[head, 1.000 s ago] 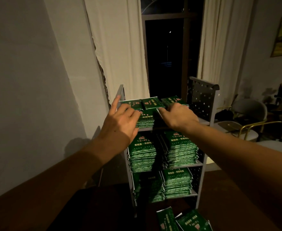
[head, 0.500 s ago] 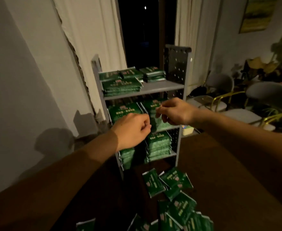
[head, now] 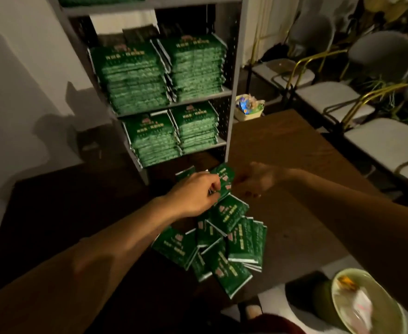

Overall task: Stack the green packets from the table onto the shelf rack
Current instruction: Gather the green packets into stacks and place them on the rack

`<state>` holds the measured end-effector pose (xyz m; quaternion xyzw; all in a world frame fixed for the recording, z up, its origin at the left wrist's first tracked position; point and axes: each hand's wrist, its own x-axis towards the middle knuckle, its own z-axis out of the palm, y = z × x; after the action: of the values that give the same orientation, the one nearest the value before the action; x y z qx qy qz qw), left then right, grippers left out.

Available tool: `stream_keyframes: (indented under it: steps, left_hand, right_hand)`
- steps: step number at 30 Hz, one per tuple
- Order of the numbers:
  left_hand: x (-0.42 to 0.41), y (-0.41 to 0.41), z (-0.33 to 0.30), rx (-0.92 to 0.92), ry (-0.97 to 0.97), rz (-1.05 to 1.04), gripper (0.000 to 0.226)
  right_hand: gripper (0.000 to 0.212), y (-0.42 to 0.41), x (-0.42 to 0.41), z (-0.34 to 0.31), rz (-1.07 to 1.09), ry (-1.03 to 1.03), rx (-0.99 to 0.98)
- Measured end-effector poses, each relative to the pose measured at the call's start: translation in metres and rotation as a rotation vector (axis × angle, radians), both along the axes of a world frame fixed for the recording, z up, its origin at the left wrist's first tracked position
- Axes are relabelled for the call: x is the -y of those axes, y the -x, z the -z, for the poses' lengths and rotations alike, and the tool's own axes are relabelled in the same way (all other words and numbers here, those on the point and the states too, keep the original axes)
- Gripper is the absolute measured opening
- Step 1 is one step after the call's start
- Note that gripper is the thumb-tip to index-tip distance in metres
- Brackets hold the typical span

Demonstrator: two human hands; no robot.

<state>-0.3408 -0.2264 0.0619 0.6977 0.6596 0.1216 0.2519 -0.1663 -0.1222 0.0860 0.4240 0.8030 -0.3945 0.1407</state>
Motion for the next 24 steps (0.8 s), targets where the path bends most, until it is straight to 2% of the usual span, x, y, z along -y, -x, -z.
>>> stream_keyframes:
  steps: [5, 10, 14, 17, 21, 22, 24]
  left_hand:
    - [0.020, -0.022, 0.060, 0.010, 0.149, -0.060, 0.030]
    - [0.034, -0.039, 0.101, -0.061, 0.239, -0.024, 0.082]
    - [0.047, -0.047, 0.127, -0.186, 0.311, 0.039, 0.111]
    - [0.056, -0.053, 0.141, -0.163, 0.163, -0.036, 0.107]
    - [0.057, -0.063, 0.141, 0.024, 0.136, -0.165, 0.092]
    - [0.057, -0.065, 0.141, 0.034, 0.138, -0.175, 0.089]
    - [0.057, -0.069, 0.139, 0.038, 0.138, -0.175, 0.082]
  right_hand:
    - [0.006, -0.023, 0.012, 0.067, 0.088, 0.233, 0.092]
    - [0.034, -0.039, 0.026, 0.126, 0.285, 0.285, 0.143]
    - [0.051, -0.047, 0.034, 0.156, 0.427, 0.127, 0.118]
    - [0.060, -0.050, 0.030, 0.177, 0.558, 0.105, 0.036]
    - [0.033, -0.053, 0.029, 0.185, 0.668, 0.232, -0.123]
    - [0.034, -0.054, 0.028, 0.185, 0.692, 0.272, -0.127]
    - [0.049, -0.054, 0.027, 0.187, 0.722, 0.312, -0.141]
